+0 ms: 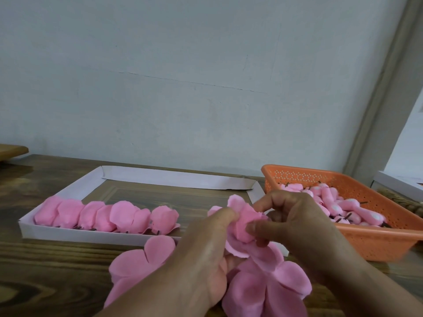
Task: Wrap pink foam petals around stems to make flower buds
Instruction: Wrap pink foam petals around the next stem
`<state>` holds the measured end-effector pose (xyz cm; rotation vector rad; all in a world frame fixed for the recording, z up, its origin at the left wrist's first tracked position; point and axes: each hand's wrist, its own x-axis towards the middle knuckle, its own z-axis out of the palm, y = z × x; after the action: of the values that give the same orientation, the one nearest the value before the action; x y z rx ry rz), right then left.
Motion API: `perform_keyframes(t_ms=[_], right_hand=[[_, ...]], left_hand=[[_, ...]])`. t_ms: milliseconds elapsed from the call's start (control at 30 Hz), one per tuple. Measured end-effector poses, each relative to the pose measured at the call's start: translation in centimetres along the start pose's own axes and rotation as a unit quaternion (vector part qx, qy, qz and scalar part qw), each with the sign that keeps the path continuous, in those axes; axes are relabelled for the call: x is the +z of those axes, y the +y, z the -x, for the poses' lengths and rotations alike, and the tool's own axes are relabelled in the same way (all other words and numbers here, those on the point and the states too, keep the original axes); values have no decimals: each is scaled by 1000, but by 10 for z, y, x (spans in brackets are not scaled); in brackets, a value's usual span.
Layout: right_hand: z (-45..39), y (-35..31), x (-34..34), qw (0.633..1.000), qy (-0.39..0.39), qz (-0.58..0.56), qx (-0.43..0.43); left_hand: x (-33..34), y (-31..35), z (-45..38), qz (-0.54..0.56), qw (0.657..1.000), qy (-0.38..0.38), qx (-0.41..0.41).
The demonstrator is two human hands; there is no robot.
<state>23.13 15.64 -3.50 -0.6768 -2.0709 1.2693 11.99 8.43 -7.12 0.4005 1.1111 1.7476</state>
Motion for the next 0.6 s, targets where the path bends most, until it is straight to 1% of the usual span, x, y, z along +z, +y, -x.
perform_keyframes(t_ms=[167, 267, 367, 433, 500, 600], right_hand=[[1, -3, 0, 1000, -12, 18, -4], [1, -2, 1, 1000, -2, 27, -8], [1, 0, 3, 999, 11, 31, -2], [0, 4, 4, 999, 16, 37, 2], [-1, 7, 3, 998, 19, 58, -2], [-2, 7, 1, 997, 15, 73, -11]], left_hand=[[-1, -4, -1, -45, 999, 20, 20], [0, -5, 0, -45, 998, 38, 17], [3, -5, 4, -51, 998, 31, 20], [2, -8, 2, -43, 998, 50, 13], [1, -8, 1, -50, 997, 66, 8], [2, -7, 2, -75, 994, 70, 23]])
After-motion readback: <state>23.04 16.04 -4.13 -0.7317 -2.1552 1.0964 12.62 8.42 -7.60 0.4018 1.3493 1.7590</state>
